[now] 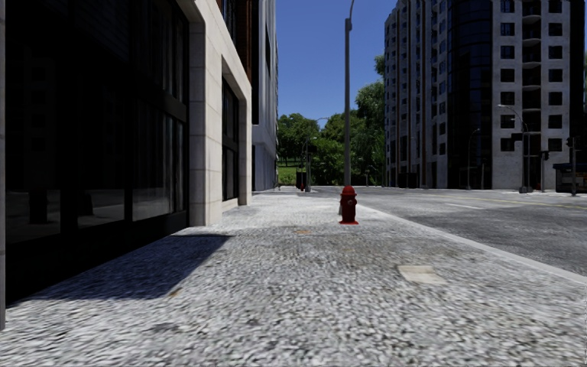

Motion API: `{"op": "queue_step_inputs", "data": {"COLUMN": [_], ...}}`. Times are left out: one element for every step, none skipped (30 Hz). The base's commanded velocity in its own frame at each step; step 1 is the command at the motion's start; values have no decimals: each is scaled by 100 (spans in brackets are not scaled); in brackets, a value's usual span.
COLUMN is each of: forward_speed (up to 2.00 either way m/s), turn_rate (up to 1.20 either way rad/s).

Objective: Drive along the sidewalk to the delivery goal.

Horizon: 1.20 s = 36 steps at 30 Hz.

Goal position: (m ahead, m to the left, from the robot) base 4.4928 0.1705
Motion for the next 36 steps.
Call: {"op": "queue_step_inputs", "data": {"forward_speed": [200,200,200,200,200,200,200,200,200,200,200,200,200,200,200,200,200,200,200,200,200,200,200,200,200,200,200,200,200,200,200,200,200,200,200,200], "turn_rate": [0,0,0,0,0,0,0,0,0,0,0,0,0,0,0,0,0,0,0,0,0,0,0,0,0,0,0,0,0,0,0,0,0,0,0,0]}}
